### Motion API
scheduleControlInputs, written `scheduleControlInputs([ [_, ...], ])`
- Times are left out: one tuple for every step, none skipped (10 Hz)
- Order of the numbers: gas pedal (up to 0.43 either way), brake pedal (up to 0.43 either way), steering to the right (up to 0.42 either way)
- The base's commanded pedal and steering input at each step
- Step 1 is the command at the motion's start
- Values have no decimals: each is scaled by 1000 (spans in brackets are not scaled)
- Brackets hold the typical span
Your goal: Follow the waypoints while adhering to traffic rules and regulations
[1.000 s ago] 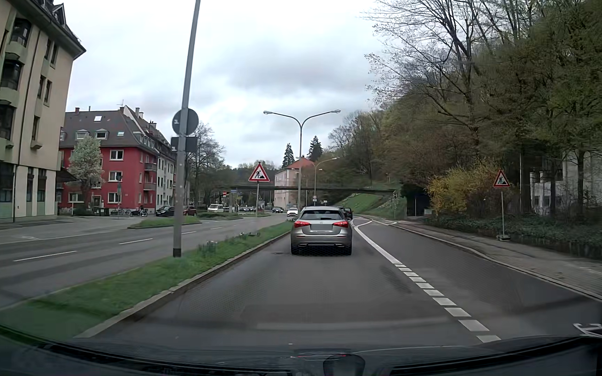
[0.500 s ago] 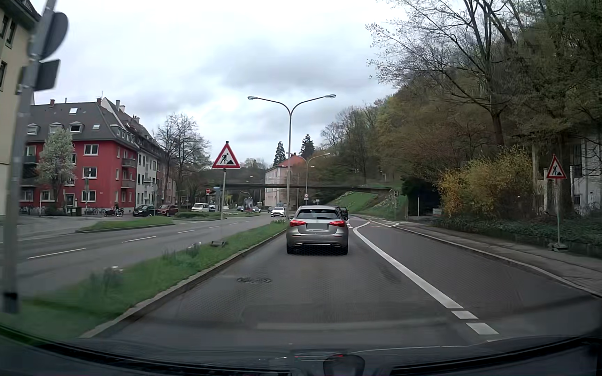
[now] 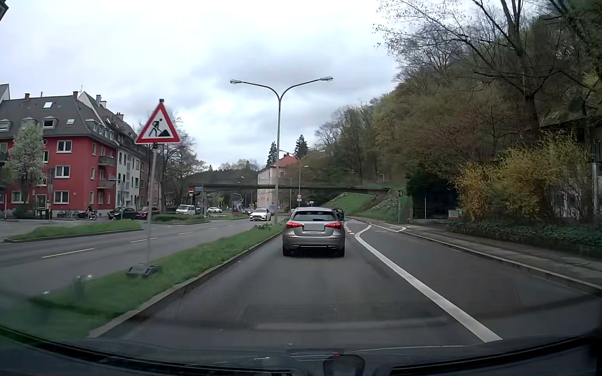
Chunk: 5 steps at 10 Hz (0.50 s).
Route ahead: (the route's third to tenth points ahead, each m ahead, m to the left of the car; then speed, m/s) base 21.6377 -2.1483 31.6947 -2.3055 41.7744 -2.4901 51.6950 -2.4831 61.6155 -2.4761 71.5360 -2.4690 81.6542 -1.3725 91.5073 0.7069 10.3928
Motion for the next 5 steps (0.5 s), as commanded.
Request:
scheduleControlInputs([
  [47, 0, 9],
  [47, 0, 8],
  [47, 0, 8],
  [47, 0, 8],
  [47, 0, 6],
])
